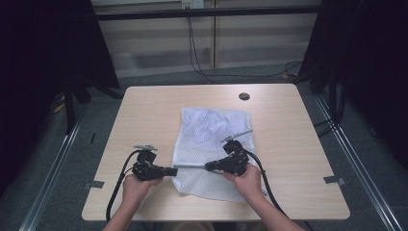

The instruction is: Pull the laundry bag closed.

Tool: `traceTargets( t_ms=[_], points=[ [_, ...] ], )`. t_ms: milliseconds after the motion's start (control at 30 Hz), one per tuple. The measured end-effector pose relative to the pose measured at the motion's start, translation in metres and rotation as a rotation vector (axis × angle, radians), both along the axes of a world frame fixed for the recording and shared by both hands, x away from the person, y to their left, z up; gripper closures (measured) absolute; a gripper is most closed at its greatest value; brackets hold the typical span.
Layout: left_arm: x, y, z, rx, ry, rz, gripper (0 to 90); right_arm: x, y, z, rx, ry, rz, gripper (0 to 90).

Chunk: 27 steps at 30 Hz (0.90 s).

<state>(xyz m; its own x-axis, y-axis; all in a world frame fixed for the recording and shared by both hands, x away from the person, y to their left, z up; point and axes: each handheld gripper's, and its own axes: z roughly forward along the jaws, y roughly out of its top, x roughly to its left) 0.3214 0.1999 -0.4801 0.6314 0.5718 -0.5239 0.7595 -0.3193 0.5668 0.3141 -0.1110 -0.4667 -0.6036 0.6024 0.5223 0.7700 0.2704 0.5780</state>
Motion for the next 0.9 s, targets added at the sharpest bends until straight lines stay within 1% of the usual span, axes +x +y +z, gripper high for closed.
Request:
traceTargets(
  t_ms=[100,267,400,433,533,600,800,900],
  points=[
    [0.001,0.001,0.0,0.003,-0.002,-0.008,88.7,0.0,-0.002,0.0,-0.002,0.001,-0.005,87.1],
    [0.0,0.0,0.0,-0.006,0.005,-0.001,88.7,0.0,-0.005,0.0,-0.001,-0.003,-0.004,87.1],
    [0.0,0.001,0.0,0.001,0.001,-0.008,88.7,-0.001,-0.005,0.0,0.0,-0.004,-0.005,87.1],
    [0.0,0.001,0.0,0.004,-0.003,-0.004,88.8,-0.001,-0.005,-0.001,0.006,-0.003,-0.006,87.1],
    [0.0,0.0,0.0,-0.002,0.005,0.003,88.8,-0.001,-0.007,-0.001,0.007,-0.002,-0.006,87.1],
    [0.0,0.0,0.0,-0.005,0.006,0.001,88.7,-0.001,-0.008,0.0,0.005,0.0,-0.012,87.1],
    [0.0,0.001,0.0,-0.001,0.004,0.001,88.7,-0.002,-0.01,0.0,0.002,-0.007,-0.006,87.1],
    [0.0,0.001,0.0,0.0,-0.002,-0.002,88.7,-0.001,-0.013,-0.001,0.019,-0.005,-0.014,87.1]
  ],
)
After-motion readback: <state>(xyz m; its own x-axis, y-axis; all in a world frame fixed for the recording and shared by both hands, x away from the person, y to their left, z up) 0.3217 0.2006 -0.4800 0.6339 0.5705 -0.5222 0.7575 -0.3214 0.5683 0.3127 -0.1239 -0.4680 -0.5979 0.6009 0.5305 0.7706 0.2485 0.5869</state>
